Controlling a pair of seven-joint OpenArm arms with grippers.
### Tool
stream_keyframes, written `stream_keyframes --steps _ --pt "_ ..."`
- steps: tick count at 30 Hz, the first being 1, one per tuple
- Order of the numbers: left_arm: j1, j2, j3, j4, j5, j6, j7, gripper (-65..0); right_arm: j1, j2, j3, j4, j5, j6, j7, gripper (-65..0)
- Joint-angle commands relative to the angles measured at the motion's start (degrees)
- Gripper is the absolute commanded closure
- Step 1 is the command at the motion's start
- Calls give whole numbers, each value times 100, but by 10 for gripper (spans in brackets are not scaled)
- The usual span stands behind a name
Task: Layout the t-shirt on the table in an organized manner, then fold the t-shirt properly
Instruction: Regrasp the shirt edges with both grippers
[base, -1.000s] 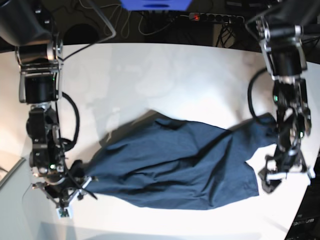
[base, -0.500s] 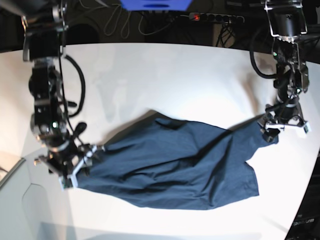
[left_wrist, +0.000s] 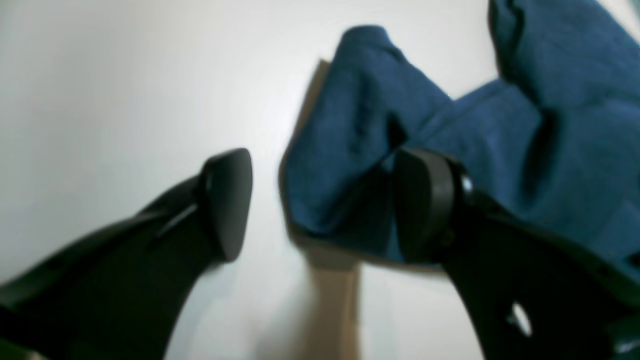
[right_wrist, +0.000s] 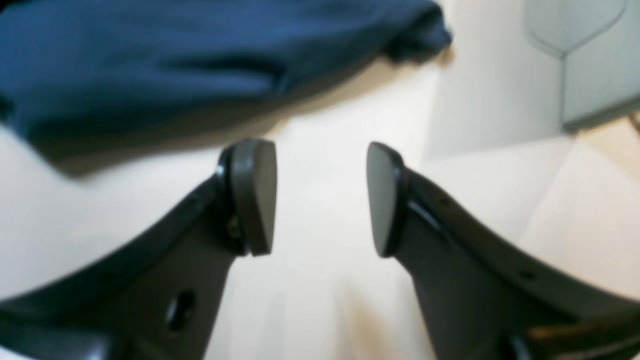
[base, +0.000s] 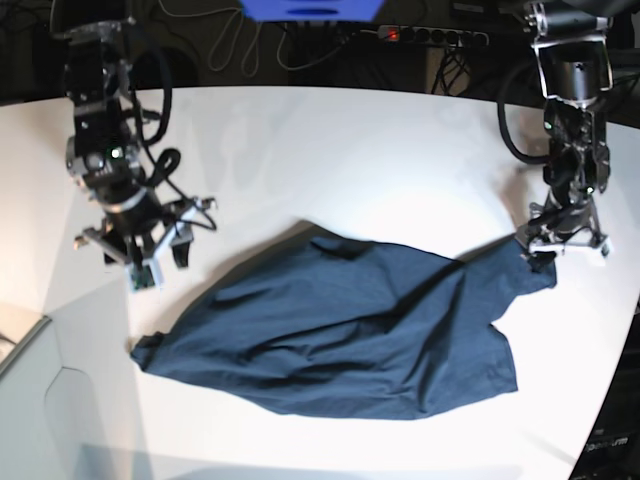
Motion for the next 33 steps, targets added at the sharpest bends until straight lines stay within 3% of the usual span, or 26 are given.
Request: stream_keyframes --steps 1,4,9,10,14,21,27,33 --pt "-58 -14 170 32 66 -23 100 -424 -14 -30 6 145 32 48 154 -294" --pt "-31 3 442 41 365 -23 100 -341 -269 -74 6 241 32 48 137 -294" --pt "-14 12 495 50 514 -23 135 -27 -524 -303 -20 198 32 48 163 -294" --pt "-14 3 495 76 514 -23 162 0 -551 -312 -20 189 32 48 172 -294" --pt "162 -32 442 577 461 -23 549 0 -524 -321 -302 66 32 48 181 -295" --pt "1331 56 -199 3716 435 -23 1683 0 -111 -329 -803 -550 40 48 181 -331" --pt "2193 109 -920 5492 -629 -32 3054 0 214 -593 -926 -1121 32 48 181 -376" --pt "2580 109 -1571 5624 -1376 -32 3573 0 469 -918 -926 -1376 32 48 189 -376"
